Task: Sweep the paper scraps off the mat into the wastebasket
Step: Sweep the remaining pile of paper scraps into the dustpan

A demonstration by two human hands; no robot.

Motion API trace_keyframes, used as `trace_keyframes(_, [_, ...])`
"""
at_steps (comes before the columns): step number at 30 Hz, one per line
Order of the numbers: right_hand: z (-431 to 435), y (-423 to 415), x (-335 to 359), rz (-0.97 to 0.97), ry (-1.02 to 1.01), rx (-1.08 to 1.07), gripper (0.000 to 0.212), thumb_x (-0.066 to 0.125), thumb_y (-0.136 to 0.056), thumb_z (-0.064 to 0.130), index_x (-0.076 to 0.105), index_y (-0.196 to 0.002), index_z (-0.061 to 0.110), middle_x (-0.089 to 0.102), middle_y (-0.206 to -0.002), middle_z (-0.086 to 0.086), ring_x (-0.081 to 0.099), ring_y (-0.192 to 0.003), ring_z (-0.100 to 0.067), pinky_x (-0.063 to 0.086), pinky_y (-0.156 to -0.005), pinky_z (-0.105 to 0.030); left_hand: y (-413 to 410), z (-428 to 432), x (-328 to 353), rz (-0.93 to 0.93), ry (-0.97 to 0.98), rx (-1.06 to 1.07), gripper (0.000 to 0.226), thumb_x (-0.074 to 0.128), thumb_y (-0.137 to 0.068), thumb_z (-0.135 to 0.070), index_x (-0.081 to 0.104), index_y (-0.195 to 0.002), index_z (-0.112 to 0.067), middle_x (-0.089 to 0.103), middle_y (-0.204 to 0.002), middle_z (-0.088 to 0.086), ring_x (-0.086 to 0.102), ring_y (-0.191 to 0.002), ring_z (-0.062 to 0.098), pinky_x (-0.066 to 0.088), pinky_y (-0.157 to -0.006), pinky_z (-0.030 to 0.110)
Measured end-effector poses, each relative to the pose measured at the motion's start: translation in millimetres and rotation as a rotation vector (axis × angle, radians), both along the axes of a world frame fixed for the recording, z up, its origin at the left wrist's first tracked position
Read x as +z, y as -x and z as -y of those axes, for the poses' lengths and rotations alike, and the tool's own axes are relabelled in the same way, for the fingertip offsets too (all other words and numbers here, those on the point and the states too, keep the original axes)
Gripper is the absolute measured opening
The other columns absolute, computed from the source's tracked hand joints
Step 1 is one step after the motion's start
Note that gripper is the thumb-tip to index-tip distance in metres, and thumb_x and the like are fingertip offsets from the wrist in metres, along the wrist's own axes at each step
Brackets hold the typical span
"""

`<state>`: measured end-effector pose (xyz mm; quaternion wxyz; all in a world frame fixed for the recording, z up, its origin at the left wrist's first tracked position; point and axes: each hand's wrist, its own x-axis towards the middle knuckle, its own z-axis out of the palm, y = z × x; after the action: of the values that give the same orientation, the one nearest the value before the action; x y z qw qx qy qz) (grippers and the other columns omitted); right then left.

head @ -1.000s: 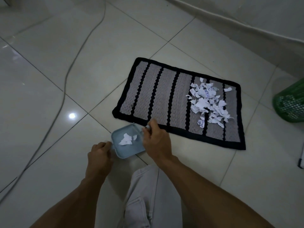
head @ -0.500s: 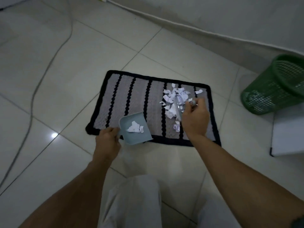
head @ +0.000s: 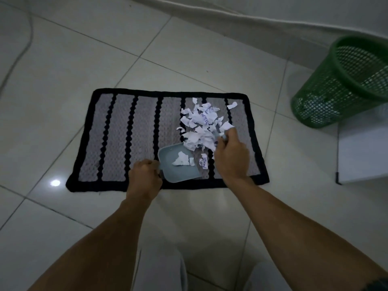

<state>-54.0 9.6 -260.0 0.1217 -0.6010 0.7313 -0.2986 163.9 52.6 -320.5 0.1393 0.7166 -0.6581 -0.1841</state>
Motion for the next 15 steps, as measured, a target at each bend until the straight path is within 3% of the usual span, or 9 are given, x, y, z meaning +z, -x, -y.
trace_keyframes(6, [4.2, -10.1, 6.4, 0.062, 0.09, 0.057, 0.019, 0.053, -0.097, 0.016, 0.04, -0.083, 0.017, 0.048, -0.056, 0.004, 0.048, -0.046, -0.018, 0.037, -0.041, -0.028, -1.4, -1.6, -8.9, -0.071, 0.041, -0.021, 0.028, 0.04, -0.064, -0.005, 0.065, -0.076, 0.001, 0.062, -0.069, 0.017, 0.054, -0.066, 0.033, 0.041, -0.053, 0.033])
trace_keyframes(10, [7.9, 5.6, 3.7, 0.013, 0.087, 0.022, 0.013, 0.054, -0.097, 0.014, 0.047, -0.086, 0.011, 0.051, -0.057, -0.003, 0.05, -0.047, -0.024, 0.036, -0.041, -0.03, -3.0, -0.2, -11.1, -0.065, 0.065, -0.005, 0.026, 0.041, -0.068, -0.005, 0.065, -0.077, 0.0, 0.062, -0.069, 0.016, 0.054, -0.066, 0.034, 0.043, -0.053, 0.035])
trace_keyframes(15, [6.0, -17.2, -2.5, 0.039, 0.03, 0.201, 0.014, 0.052, -0.098, 0.016, 0.047, -0.086, 0.011, 0.044, -0.057, 0.005, 0.045, -0.047, -0.019, 0.029, -0.043, -0.025, -7.0, 3.1, -8.0, -0.045, 0.073, 0.041, 0.022, 0.045, -0.069, -0.005, 0.065, -0.077, -0.001, 0.061, -0.067, 0.017, 0.054, -0.065, 0.036, 0.039, -0.055, 0.034])
